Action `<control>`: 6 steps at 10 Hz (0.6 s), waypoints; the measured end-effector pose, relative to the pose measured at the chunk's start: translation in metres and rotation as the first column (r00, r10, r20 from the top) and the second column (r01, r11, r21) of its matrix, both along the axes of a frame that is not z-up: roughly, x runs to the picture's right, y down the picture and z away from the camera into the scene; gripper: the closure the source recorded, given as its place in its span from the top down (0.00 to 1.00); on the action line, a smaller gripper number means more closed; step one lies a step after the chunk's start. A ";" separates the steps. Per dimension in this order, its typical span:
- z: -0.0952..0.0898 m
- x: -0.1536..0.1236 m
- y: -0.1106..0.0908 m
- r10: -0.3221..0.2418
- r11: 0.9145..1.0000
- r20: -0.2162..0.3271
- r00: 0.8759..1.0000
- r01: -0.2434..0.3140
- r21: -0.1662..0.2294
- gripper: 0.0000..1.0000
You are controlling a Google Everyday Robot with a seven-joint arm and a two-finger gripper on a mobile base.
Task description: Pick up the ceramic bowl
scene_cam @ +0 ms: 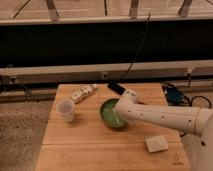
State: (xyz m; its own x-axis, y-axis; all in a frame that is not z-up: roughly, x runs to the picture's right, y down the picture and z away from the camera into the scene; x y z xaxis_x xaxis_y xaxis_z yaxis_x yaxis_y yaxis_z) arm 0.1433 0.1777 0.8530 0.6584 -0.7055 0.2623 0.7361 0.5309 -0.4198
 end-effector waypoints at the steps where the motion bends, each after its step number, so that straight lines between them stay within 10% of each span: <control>1: -0.006 -0.002 -0.008 -0.004 1.000 0.001 1.000 0.004 0.003 0.04; 6: -0.009 -0.002 -0.017 -0.020 1.000 -0.002 1.000 0.020 0.016 0.04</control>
State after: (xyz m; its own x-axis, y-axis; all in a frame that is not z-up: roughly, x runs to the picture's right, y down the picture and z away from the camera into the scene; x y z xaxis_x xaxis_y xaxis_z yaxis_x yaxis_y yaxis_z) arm 0.1417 0.1610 0.8437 0.6449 -0.7223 0.2496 0.7455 0.5228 -0.4133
